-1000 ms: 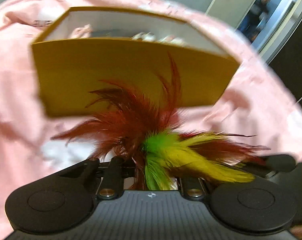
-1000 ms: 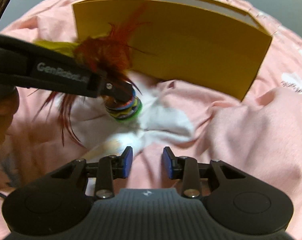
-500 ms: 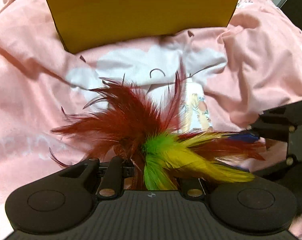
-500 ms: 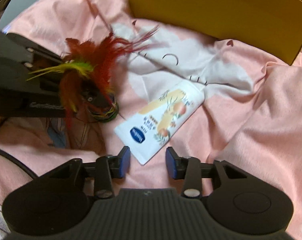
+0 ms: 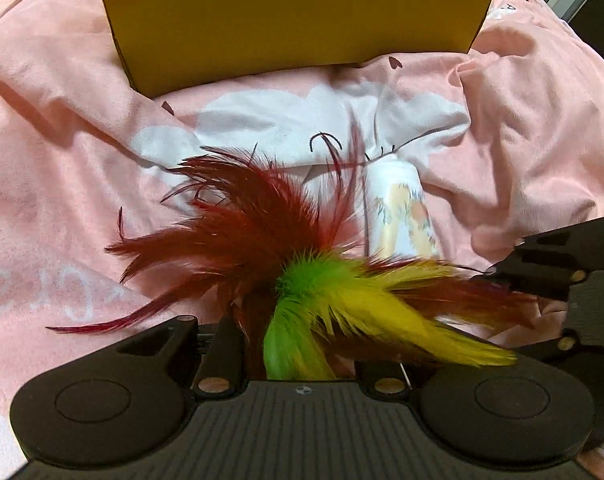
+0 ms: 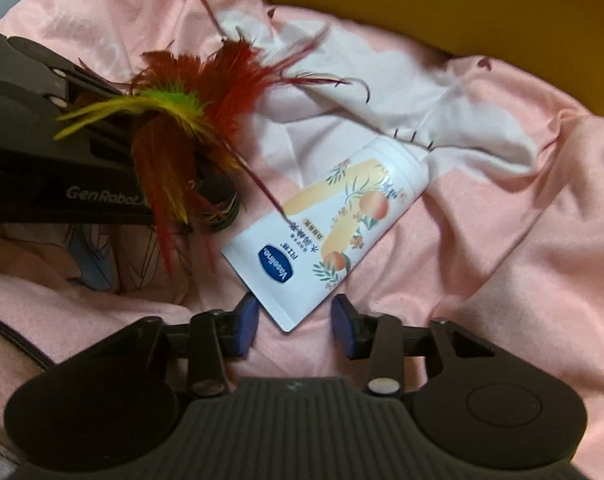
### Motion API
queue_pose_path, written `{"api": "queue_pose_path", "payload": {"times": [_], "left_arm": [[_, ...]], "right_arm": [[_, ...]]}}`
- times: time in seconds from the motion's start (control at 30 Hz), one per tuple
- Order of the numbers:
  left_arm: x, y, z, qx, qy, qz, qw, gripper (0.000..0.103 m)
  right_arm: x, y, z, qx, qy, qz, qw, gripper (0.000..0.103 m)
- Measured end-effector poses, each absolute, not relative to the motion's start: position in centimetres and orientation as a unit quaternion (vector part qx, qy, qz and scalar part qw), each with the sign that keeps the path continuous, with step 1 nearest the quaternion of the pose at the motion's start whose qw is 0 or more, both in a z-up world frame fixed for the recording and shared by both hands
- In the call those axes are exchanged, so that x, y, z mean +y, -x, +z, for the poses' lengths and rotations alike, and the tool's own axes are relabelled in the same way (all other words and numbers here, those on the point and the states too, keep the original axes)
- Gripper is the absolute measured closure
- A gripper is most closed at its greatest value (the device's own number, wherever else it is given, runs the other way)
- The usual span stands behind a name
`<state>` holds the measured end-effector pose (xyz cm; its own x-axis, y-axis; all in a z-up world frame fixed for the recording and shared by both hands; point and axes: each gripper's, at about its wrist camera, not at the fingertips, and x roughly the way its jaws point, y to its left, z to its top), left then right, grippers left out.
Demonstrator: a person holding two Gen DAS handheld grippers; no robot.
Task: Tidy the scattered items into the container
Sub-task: 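Lift the feather toy with the left tool while the right tool approaches the Vaseline tube, then grasp the Vaseline lotion tube with the right tool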
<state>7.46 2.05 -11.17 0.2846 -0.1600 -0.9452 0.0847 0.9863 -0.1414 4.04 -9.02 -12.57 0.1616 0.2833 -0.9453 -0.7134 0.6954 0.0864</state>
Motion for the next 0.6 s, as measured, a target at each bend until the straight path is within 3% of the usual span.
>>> {"api": "queue_pose_path", "payload": {"times": [0.27,0.37,0.6], "left_arm": [[1.9,-7.4,-10.9,0.589,0.030,-0.076,0.804,0.085],[1.9,-7.3,-10.9,0.589,0.030,-0.076,0.804,0.085],[1.6,-7.1,-10.2,0.569,0.020,-0.079,0.818,0.085]], "right_arm": [[-9.1,-3.0,-8.9,0.463,0.234,0.307,0.798,0.067],[-8.9,-3.2,-8.1,0.430,0.254,0.293,0.815,0.053],[-9.4,-3.6,-7.4,0.383,0.285,0.277,0.834,0.060]]}}
